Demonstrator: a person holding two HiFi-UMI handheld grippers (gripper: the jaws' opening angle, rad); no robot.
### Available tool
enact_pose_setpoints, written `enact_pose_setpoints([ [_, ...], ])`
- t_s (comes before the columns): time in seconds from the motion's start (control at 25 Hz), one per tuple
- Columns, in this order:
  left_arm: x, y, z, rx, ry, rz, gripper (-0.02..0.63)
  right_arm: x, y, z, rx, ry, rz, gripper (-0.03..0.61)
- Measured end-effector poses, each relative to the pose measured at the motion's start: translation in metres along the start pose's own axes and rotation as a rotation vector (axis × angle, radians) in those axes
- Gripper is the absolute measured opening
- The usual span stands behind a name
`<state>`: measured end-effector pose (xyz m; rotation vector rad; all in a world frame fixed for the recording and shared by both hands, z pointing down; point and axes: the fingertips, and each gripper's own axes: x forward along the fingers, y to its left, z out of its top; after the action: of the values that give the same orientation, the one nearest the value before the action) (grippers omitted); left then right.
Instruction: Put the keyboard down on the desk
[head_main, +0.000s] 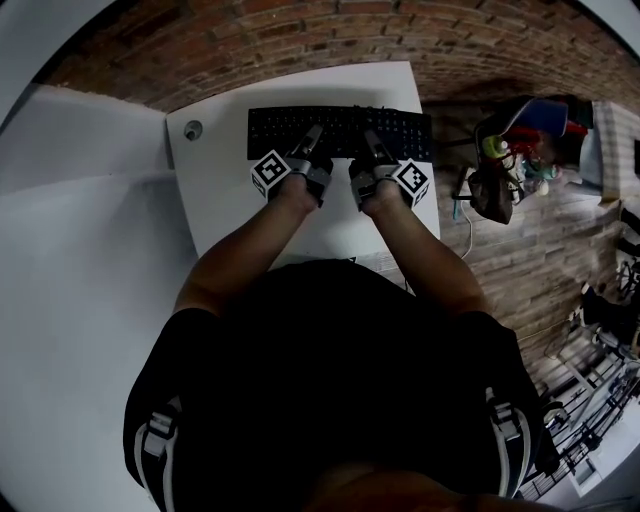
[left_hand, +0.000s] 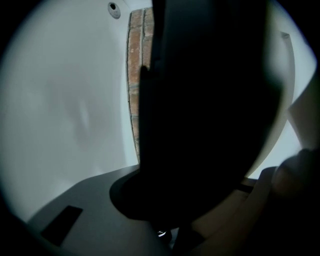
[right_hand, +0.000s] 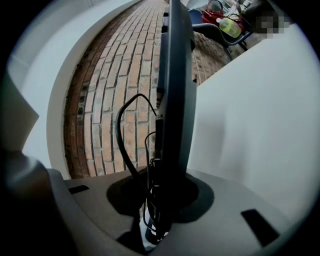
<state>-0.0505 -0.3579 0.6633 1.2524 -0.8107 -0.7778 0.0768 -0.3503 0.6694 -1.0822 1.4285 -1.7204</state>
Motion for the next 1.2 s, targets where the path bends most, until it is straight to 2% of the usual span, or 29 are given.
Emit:
enact_pose_setpoints([
  [0.6, 0.022, 0.050, 0.012, -0.011, 0.002, 0.069, 0.087, 0.021, -0.052, 0.015, 0.006, -0.002, -0.088, 0.129],
  [0.88, 0.025, 0.071, 0.015, -0.041, -0.004, 0.104, 0.087, 0.027, -0.069, 0.017, -0.006, 0.011, -0.126, 0.129],
  [1.2, 0.028, 0.092, 0.016, -0.040, 0.023, 0.147, 0.087, 0.028, -0.090, 0.017, -0.019, 0.015, -0.164, 0.127],
])
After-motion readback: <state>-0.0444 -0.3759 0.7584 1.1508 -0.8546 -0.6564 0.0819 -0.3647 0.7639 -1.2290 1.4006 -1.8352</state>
